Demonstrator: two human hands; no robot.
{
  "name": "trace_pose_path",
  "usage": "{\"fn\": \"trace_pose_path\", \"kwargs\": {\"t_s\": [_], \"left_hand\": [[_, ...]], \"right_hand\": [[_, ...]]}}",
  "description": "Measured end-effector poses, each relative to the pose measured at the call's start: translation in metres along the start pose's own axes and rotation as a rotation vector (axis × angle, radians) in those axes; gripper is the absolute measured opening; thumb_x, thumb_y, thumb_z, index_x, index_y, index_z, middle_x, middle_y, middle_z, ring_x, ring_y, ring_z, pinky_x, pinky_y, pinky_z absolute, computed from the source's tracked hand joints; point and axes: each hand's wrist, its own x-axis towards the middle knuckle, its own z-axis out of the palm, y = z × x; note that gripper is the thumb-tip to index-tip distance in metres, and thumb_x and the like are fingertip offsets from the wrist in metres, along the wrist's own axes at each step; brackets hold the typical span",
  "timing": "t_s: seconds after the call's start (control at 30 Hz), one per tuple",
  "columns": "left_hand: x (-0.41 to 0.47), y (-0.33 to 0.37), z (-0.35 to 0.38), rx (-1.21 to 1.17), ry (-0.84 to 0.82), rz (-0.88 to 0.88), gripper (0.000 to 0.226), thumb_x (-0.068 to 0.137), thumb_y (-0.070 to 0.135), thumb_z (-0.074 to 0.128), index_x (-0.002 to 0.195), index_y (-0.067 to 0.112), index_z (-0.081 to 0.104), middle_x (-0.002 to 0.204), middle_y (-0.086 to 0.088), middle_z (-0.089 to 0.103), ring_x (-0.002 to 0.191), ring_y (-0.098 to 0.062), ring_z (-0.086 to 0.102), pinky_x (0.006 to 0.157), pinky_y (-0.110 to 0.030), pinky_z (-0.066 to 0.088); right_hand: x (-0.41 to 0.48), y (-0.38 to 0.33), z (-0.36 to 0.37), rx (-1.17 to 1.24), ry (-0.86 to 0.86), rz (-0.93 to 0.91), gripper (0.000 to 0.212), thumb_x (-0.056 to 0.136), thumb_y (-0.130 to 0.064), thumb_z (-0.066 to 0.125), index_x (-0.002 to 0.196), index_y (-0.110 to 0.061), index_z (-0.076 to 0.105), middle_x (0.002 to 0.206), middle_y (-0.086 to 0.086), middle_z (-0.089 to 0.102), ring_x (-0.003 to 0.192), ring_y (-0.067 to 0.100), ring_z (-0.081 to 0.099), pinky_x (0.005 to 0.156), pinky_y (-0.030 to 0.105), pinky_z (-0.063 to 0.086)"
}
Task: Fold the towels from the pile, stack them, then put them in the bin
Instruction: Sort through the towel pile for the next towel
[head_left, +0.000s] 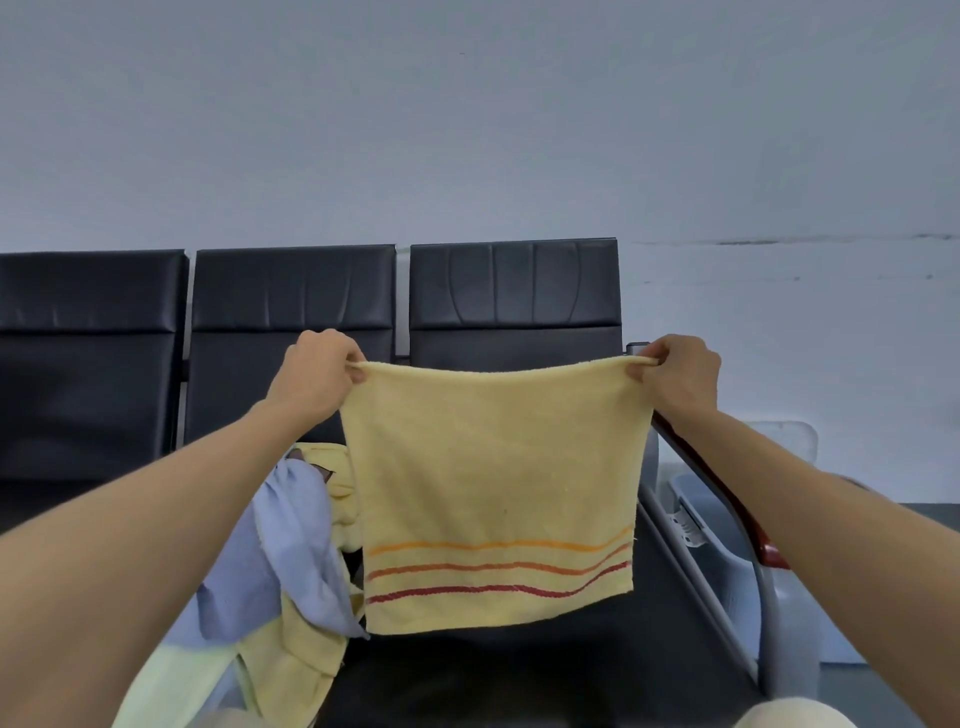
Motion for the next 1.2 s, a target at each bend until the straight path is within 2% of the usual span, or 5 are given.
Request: {"fn": "trace_pose_path", "kwargs": {"t_s": [0.23, 0.43, 0.67, 0.87, 1.2], "left_hand": [[0.003, 0.000, -0.010, 0.019, -0.032, -0.018, 0.017, 0.093, 0.006, 0.060, 0.106, 0.005, 0.072, 0.101, -0.015, 0.070, 0.086, -0.028, 0.061, 0.076, -0.036, 0.049], [0.010, 0.005, -0.024, 0.041, -0.028, -0.001, 0.021, 0.096, 0.008, 0.054, 0.110, 0.002, 0.069, 0.100, -0.015, 0.068, 0.081, -0.025, 0.058, 0.070, -0.033, 0.044], [0.016, -0.005, -0.008, -0.006, -0.160, -0.138, 0.011, 0.096, 0.017, 0.057, 0.097, 0.013, 0.068, 0.067, -0.008, 0.066, 0.059, -0.022, 0.065, 0.061, -0.032, 0.052], [0.011, -0.024, 0.057, -0.401, -0.132, -0.349, 0.011, 0.091, 0.007, 0.063, 0.095, 0.008, 0.073, 0.083, -0.008, 0.072, 0.067, -0.013, 0.069, 0.065, -0.022, 0.054], [-0.049, -0.056, 0.174, -0.314, -0.165, -0.246, 0.017, 0.093, 0.017, 0.060, 0.102, 0.009, 0.072, 0.097, -0.003, 0.070, 0.089, -0.016, 0.060, 0.075, -0.025, 0.040]], "right_hand": [[-0.007, -0.009, -0.017, 0.085, -0.027, 0.078, 0.022, 0.069, 0.006, 0.079, 0.080, -0.008, 0.067, 0.080, 0.001, 0.058, 0.078, 0.017, 0.055, 0.053, 0.013, 0.036], [-0.001, -0.024, -0.033, 0.057, -0.068, 0.039, 0.018, 0.076, 0.002, 0.075, 0.092, -0.006, 0.074, 0.092, 0.008, 0.065, 0.088, 0.020, 0.058, 0.076, 0.027, 0.046], [0.012, -0.009, -0.024, -0.011, -0.184, 0.018, 0.006, 0.084, -0.016, 0.073, 0.085, -0.011, 0.070, 0.088, 0.006, 0.063, 0.087, 0.021, 0.057, 0.084, 0.039, 0.052], [0.018, 0.049, 0.026, -0.003, -0.250, 0.101, 0.005, 0.092, -0.010, 0.062, 0.090, -0.009, 0.067, 0.072, 0.007, 0.064, 0.039, 0.004, 0.060, 0.044, 0.018, 0.050], [-0.019, 0.162, 0.107, 0.341, -0.474, 0.309, 0.011, 0.092, -0.001, 0.060, 0.096, 0.000, 0.070, 0.095, 0.017, 0.070, 0.089, 0.024, 0.070, 0.078, 0.027, 0.060]]}}
